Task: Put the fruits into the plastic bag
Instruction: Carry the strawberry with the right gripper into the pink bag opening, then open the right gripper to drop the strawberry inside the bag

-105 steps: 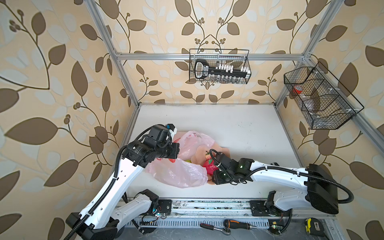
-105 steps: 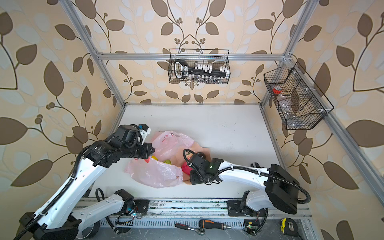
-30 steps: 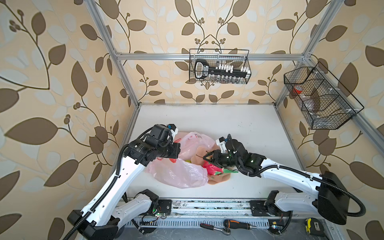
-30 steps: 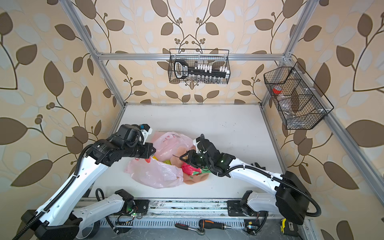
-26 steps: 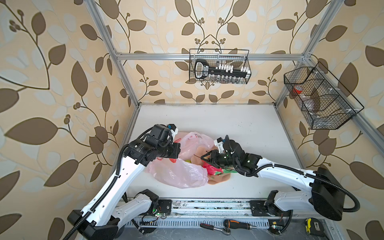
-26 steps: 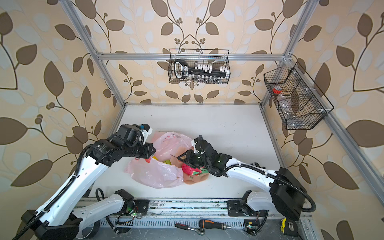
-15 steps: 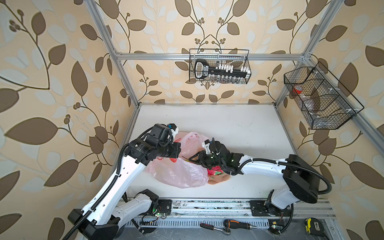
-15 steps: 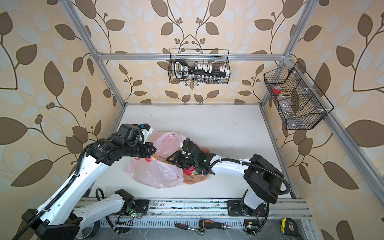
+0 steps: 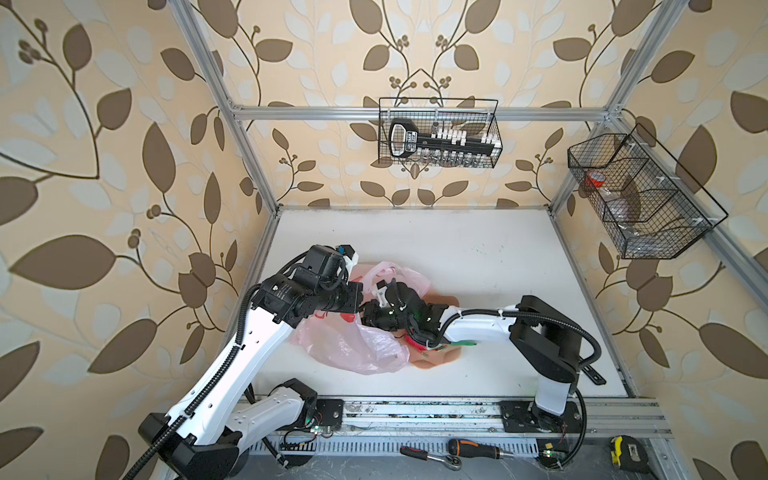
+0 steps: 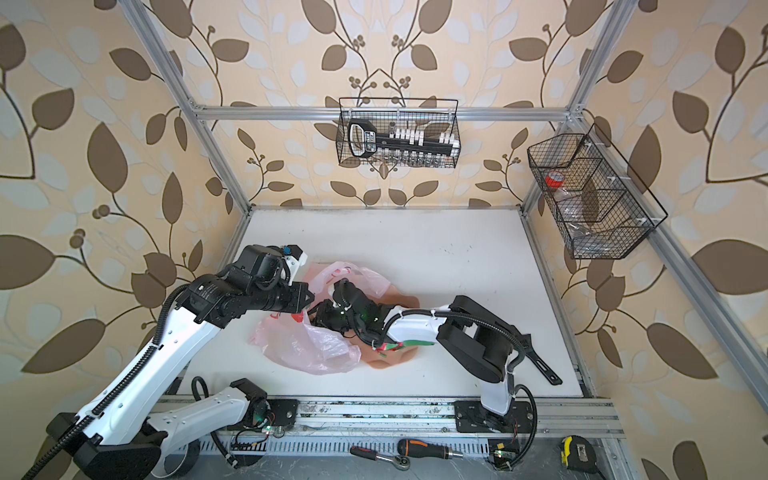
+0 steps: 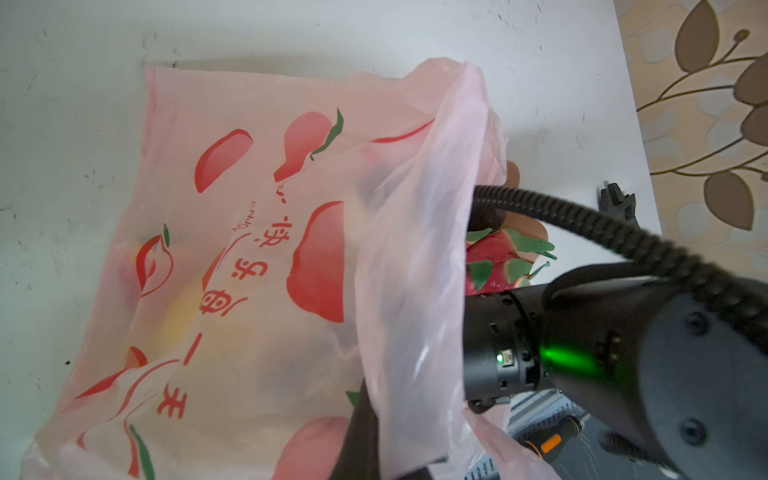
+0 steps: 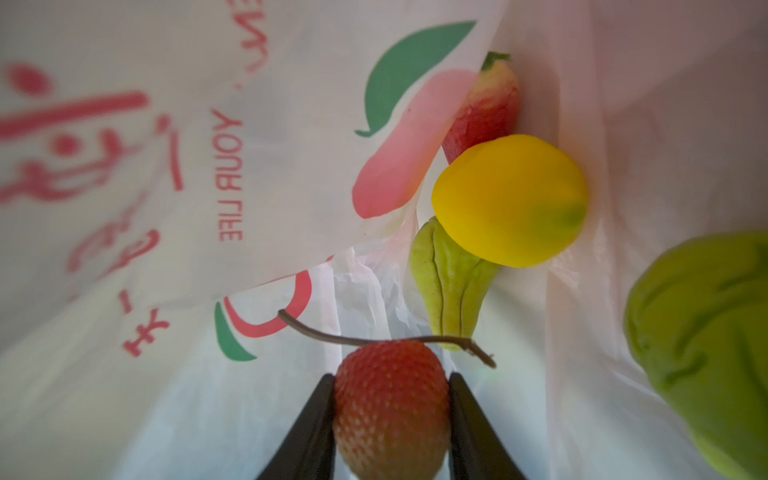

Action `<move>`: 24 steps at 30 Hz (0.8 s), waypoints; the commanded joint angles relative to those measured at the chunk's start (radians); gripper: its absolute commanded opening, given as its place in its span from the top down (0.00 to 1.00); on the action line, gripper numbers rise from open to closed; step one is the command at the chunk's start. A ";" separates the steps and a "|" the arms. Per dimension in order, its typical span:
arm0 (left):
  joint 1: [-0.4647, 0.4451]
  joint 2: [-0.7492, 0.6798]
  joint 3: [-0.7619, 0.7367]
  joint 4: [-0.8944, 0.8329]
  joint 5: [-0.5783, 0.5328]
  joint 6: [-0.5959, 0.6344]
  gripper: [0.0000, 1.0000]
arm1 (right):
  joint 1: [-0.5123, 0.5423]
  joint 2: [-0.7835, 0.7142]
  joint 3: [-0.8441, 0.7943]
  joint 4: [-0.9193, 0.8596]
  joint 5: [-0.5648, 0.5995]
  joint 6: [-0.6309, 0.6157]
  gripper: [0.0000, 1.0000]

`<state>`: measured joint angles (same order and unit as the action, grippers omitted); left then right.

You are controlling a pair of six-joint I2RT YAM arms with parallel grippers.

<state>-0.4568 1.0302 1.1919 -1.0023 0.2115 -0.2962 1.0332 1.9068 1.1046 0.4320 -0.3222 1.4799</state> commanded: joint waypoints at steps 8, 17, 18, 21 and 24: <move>0.004 0.011 0.043 0.024 0.030 0.011 1.00 | 0.013 0.143 0.133 -0.006 -0.008 0.076 0.67; 0.004 0.011 0.043 0.027 0.021 0.012 1.00 | 0.019 0.153 0.198 -0.151 0.003 0.016 0.33; 0.004 0.011 0.043 0.027 0.019 0.012 1.00 | 0.018 0.152 0.197 -0.154 0.002 0.013 0.32; 0.004 0.011 0.040 0.025 0.018 0.015 1.00 | 0.018 0.149 0.197 -0.154 -0.001 0.007 0.31; 0.005 0.011 0.041 0.024 0.014 0.015 1.00 | 0.018 0.142 0.198 -0.157 -0.002 -0.002 0.30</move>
<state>-0.4568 1.0420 1.1976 -0.9962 0.2279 -0.2958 1.0470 2.0510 1.2869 0.2943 -0.3222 1.4769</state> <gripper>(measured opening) 0.046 0.697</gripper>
